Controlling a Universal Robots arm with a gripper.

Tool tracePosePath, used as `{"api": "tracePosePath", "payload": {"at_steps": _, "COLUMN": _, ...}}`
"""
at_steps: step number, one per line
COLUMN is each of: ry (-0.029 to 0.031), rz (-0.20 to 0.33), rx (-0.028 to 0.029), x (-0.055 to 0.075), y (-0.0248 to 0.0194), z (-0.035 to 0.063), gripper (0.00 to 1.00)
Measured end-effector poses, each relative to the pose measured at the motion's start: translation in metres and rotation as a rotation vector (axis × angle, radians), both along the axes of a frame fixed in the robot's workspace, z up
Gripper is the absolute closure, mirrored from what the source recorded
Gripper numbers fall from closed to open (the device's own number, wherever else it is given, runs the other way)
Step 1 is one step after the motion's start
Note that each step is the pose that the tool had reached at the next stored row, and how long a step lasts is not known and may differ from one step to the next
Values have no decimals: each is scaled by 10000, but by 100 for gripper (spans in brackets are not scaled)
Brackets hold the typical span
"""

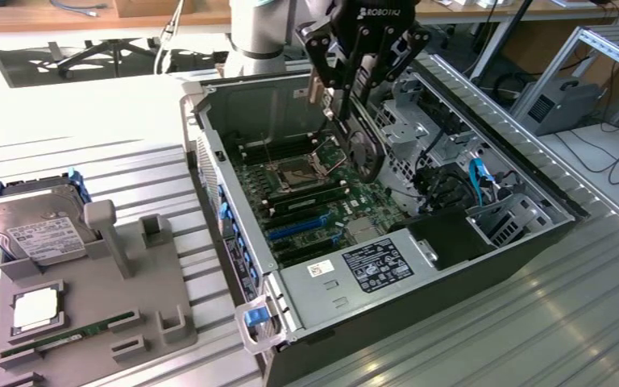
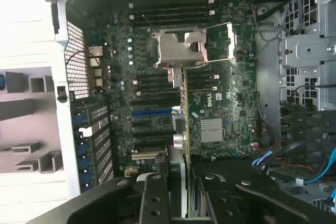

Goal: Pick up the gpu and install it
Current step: 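Pick up the gpu and move the gpu toward the slot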

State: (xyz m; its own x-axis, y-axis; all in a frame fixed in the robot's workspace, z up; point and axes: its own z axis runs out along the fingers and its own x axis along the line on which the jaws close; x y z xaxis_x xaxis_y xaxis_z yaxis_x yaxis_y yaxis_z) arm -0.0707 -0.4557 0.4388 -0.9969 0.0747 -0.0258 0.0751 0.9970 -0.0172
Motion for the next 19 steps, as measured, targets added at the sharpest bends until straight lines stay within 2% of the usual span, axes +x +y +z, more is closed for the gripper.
{"api": "tracePosePath", "payload": {"at_steps": 4, "ry": 0, "rz": -1, "rx": -24, "x": 36, "y": 28, "z": -22, "gripper": 73}}
{"api": "tracePosePath", "payload": {"at_steps": 12, "ry": 0, "rz": -1, "rx": -101, "x": 58, "y": 164, "z": -52, "gripper": 73}}
{"api": "tracePosePath", "payload": {"at_steps": 15, "ry": 0, "rz": 0, "rx": -128, "x": 58, "y": 188, "z": -67, "gripper": 73}}
{"api": "tracePosePath", "payload": {"at_steps": 19, "ry": 0, "rz": 0, "rx": -150, "x": 59, "y": 194, "z": -107, "gripper": 73}}
